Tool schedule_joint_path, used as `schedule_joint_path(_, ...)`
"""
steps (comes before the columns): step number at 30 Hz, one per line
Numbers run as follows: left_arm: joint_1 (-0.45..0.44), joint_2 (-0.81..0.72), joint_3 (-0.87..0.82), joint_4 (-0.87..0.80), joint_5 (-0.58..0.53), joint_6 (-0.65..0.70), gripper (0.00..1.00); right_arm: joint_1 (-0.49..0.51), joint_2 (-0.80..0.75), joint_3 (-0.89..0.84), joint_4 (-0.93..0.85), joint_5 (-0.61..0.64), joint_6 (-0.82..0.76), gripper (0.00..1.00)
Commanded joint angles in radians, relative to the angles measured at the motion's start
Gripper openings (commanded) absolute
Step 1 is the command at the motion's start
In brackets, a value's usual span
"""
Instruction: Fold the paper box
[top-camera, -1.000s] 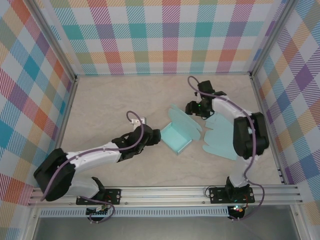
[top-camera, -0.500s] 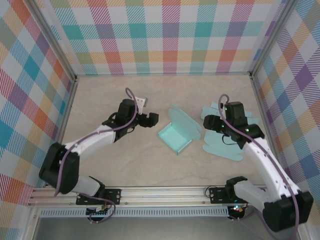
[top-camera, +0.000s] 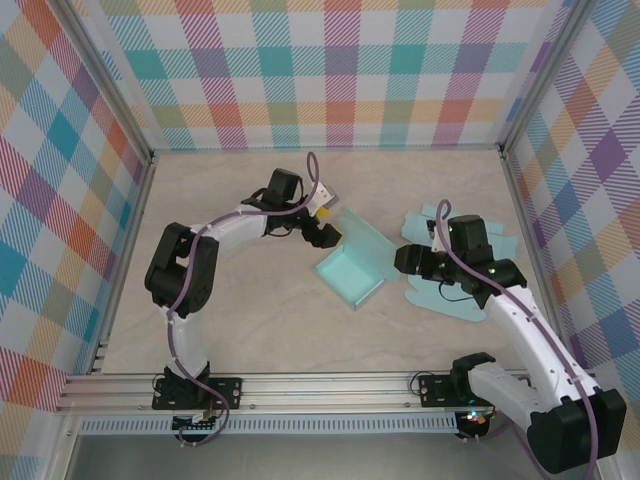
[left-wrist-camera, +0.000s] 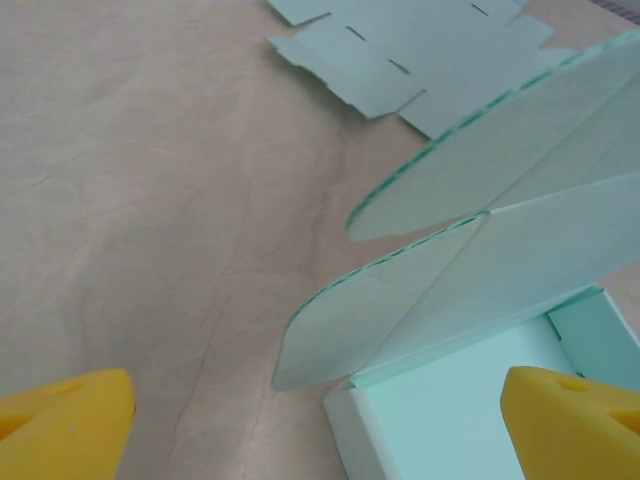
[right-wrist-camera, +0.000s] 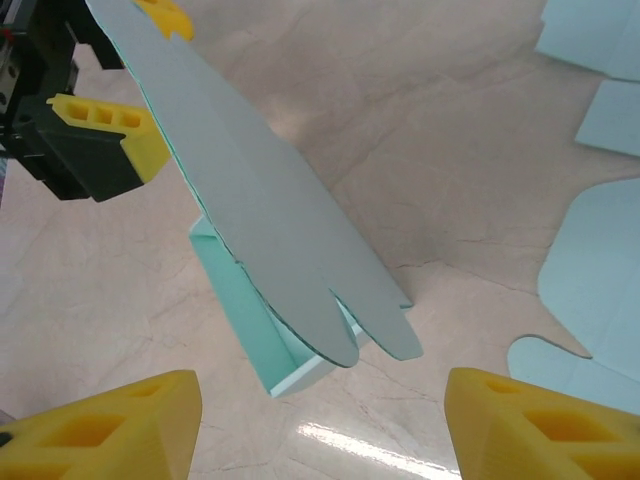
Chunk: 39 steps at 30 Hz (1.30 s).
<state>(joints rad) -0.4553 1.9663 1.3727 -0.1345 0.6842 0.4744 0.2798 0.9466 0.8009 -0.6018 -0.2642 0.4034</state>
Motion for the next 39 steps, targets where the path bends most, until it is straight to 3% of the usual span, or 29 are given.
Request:
schedule_joint_path(1,0.007,0.036,0.079,-0.093,0.079,0.120,0.95,0.010,0.007,-0.022,0.064,-0.050,0.004,0.65)
schedule_joint_path(6,0.006,0.105,0.185,-0.216,0.130,0.170,0.92,0.019,0.044,-0.037,0.093,-0.047,0.013,0.63)
schedule_joint_path(14,0.002,0.131,0.241,-0.290,0.147,0.203,0.67,0.034,0.104,-0.045,0.138,-0.040,0.020,0.60)
schedule_joint_path(24,-0.018,0.131,0.250,-0.287,0.110,0.212,0.52,0.046,0.170,-0.042,0.157,-0.014,0.009,0.57)
schedule_joint_path(39,-0.041,0.128,0.257,-0.260,0.096,0.166,0.19,0.094,0.255,0.015,0.145,0.095,-0.036,0.30)
